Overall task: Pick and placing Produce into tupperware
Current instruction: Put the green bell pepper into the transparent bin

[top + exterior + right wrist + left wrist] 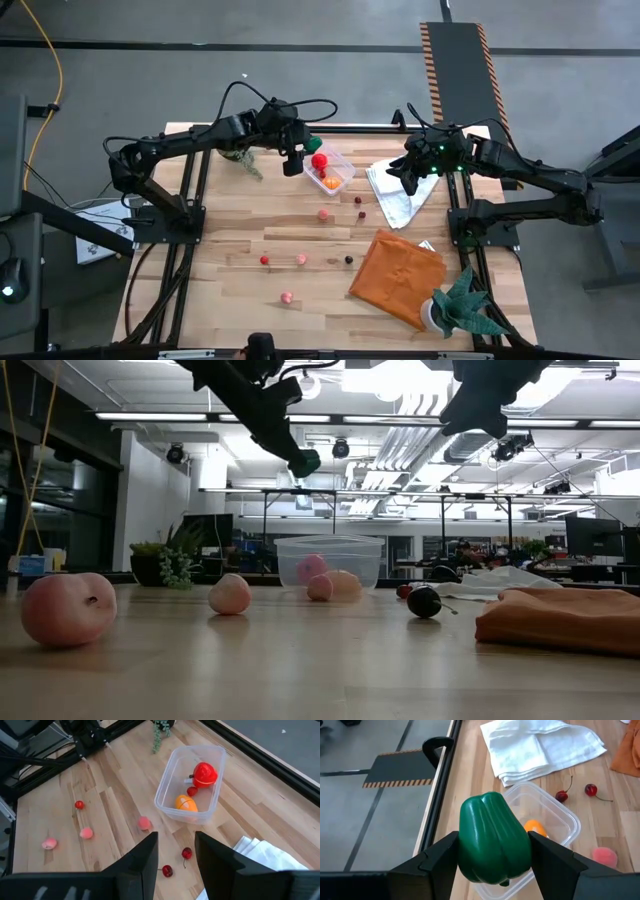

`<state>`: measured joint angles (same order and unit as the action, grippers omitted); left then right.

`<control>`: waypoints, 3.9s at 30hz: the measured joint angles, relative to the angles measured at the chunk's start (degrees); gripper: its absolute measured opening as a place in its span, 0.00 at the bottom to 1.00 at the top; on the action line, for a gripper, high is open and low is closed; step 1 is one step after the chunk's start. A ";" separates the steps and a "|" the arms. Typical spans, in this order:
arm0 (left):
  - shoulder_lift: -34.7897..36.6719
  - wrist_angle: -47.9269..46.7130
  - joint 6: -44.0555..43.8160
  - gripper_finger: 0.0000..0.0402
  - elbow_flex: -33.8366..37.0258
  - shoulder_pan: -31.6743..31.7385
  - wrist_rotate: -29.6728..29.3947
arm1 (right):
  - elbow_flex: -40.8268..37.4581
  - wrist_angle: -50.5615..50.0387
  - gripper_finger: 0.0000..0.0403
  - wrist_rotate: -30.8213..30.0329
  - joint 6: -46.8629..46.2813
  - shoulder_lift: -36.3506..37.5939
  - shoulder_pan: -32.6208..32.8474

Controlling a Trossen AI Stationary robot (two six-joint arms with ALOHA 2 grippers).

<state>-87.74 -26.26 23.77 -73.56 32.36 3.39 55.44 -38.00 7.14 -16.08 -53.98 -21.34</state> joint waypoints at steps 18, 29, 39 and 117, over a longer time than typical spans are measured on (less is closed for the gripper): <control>0.00 0.00 -0.65 0.53 0.00 0.16 -1.30 | 0.00 2.13 0.30 -1.01 -0.44 -0.02 0.00; 0.00 0.01 -6.15 0.53 0.00 5.17 5.97 | 0.00 2.25 0.30 -1.01 -0.63 -0.02 0.00; 0.00 0.02 -6.10 0.53 0.00 7.93 10.65 | 0.00 2.25 0.30 -0.99 -1.50 -0.02 0.00; -30.34 -26.17 -4.18 0.53 -31.74 0.63 11.00 | 0.00 2.51 0.30 -0.89 -0.44 -0.09 0.00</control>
<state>-118.08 -52.43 19.59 -105.30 32.99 14.39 55.44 -35.48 6.25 -16.52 -54.06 -21.34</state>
